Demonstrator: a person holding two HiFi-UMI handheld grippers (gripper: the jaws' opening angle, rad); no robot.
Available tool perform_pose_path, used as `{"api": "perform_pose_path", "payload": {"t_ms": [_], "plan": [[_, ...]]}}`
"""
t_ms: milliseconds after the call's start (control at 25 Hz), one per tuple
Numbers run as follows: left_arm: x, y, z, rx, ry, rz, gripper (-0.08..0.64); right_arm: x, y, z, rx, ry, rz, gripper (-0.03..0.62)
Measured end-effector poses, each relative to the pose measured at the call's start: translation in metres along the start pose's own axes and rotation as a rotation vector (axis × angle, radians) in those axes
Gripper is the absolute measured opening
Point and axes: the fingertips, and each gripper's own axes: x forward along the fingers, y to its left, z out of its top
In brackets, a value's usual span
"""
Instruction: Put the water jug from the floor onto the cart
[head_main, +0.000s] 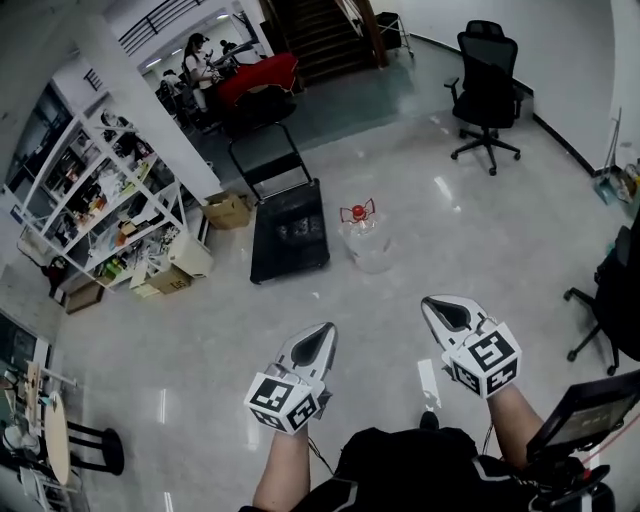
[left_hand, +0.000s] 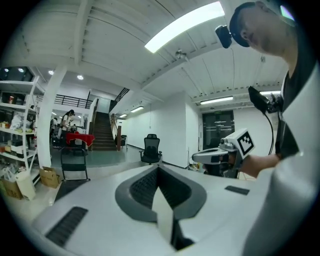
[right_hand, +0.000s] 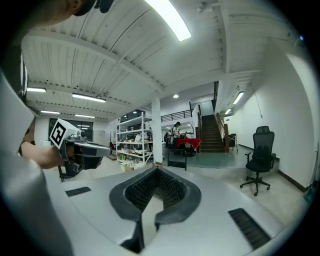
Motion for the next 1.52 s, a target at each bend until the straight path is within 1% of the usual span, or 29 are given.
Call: {"api": "perform_pose_path", "payload": {"t_ms": [120,200,320,480,560,680,840,960,1080,1320,1520], "plan": [[0.027,0.02,0.007,-0.017,0.016,0.029,-0.008,0.023,-0.031,0.003,-0.016,0.001,-0.006,0.002],[0.044,0.027,0.008,-0.019,0.023,0.025,-0.009,0.038,-0.048,0.006,0.005,-0.008,0.007,0.002],[0.073,0.041,0.006,-0.028,0.023,0.017,-0.008,0.062,-0.072,0.006,0.014,-0.006,0.005,0.002],[0.109,0.073,-0.001,-0.009,0.012,-0.016,-0.009,0.108,-0.093,-0.004,0.016,0.016,0.01,0.002],[0.129,0.101,0.001,-0.017,-0.009,-0.025,-0.008,0.139,-0.105,-0.002,0.009,0.031,0.007,0.002],[0.156,0.157,0.005,-0.043,-0.043,-0.02,-0.008,0.19,-0.122,0.004,-0.001,0.047,-0.007,0.002],[0.191,0.228,0.021,-0.058,-0.064,-0.034,-0.009,0.261,-0.143,0.034,0.007,0.041,-0.026,0.002],[0.217,0.269,0.032,-0.044,-0.071,-0.058,-0.009,0.306,-0.157,0.054,-0.012,0.036,-0.031,0.002],[0.244,0.312,0.038,-0.032,-0.075,-0.077,-0.009,0.353,-0.172,0.065,-0.012,0.036,-0.042,0.002],[0.284,0.369,0.038,-0.066,-0.058,-0.086,-0.008,0.42,-0.2,0.068,-0.002,0.077,-0.047,0.002],[0.333,0.409,0.037,-0.06,-0.036,-0.054,-0.009,0.474,-0.245,0.056,0.019,0.104,-0.022,0.002]]}}
